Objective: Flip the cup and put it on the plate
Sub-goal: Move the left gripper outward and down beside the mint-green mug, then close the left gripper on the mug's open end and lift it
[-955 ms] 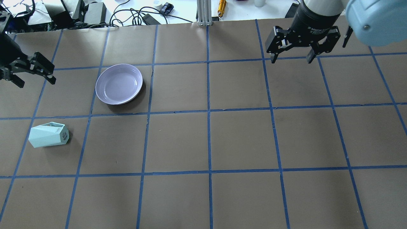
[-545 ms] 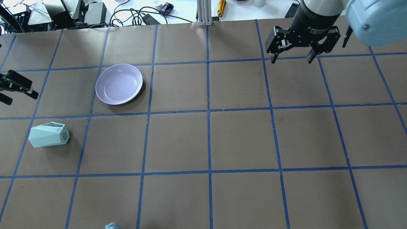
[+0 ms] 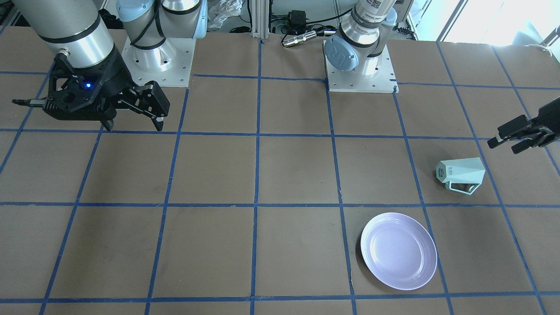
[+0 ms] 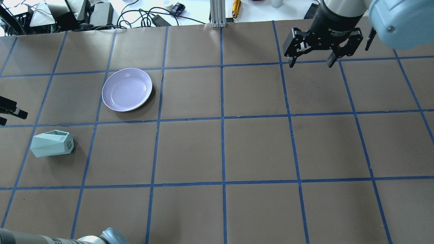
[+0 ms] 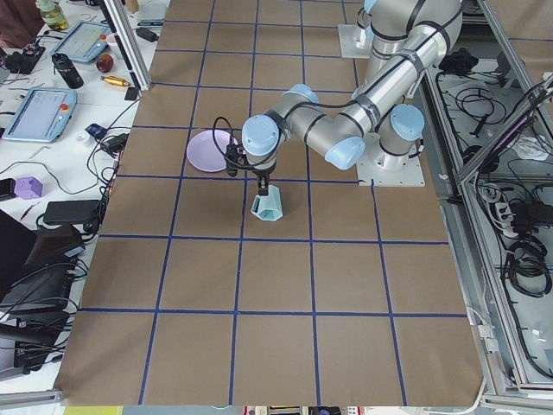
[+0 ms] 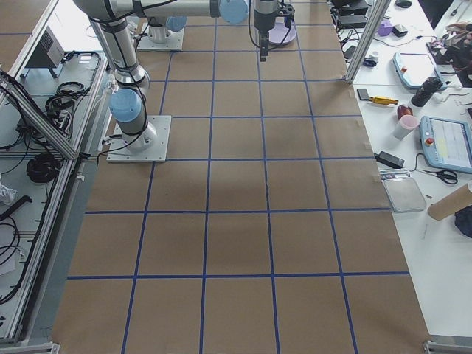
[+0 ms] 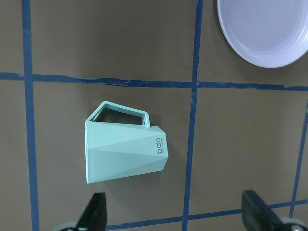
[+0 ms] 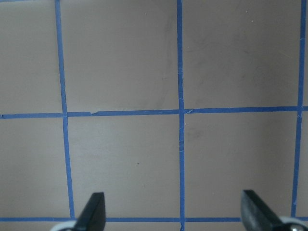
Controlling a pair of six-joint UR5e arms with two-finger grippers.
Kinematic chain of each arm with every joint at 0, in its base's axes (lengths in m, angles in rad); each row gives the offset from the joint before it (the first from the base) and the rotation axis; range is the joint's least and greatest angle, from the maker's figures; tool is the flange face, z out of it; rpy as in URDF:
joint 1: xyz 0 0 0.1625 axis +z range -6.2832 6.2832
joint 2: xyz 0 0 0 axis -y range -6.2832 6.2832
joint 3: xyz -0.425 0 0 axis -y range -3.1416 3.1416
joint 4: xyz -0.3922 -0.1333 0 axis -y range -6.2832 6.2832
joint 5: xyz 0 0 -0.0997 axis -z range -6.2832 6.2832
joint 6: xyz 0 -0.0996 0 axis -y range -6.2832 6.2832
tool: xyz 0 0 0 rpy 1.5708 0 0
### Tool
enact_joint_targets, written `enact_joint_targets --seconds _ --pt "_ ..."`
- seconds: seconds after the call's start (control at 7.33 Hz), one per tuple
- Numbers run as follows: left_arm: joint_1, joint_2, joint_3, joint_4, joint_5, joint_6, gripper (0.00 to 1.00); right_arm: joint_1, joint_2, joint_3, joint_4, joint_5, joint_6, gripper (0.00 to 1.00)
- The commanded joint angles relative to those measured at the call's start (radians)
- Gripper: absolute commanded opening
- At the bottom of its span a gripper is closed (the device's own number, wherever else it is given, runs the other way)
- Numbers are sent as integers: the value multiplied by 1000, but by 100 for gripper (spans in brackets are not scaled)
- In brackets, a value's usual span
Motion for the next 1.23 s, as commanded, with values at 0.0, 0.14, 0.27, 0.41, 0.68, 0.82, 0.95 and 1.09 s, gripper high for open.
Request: enact_joint_targets --seconds 0.0,0.14,0.27,0.41,0.68,0.82,0.95,1.09 --pt "61 -78 6 5 -65 108 100 0 -1 0 0 0 0 100" --pt "72 -112 3 9 -114 139 100 0 1 0 0 0 0 100" --pt "89 -147 3 9 -125 139 100 0 1 0 0 0 0 100" --pt "98 -176 6 9 -122 145 100 0 1 0 0 0 0 100" --pt "103 -221 7 8 -119 255 100 0 -1 0 0 0 0 100" --pt "110 -242 3 -4 -121 257 100 0 1 0 0 0 0 100" --pt "113 -262 0 -30 -128 257 100 0 1 0 0 0 0 100" --pt "115 -281 9 -81 -151 257 100 0 1 0 0 2 2 100"
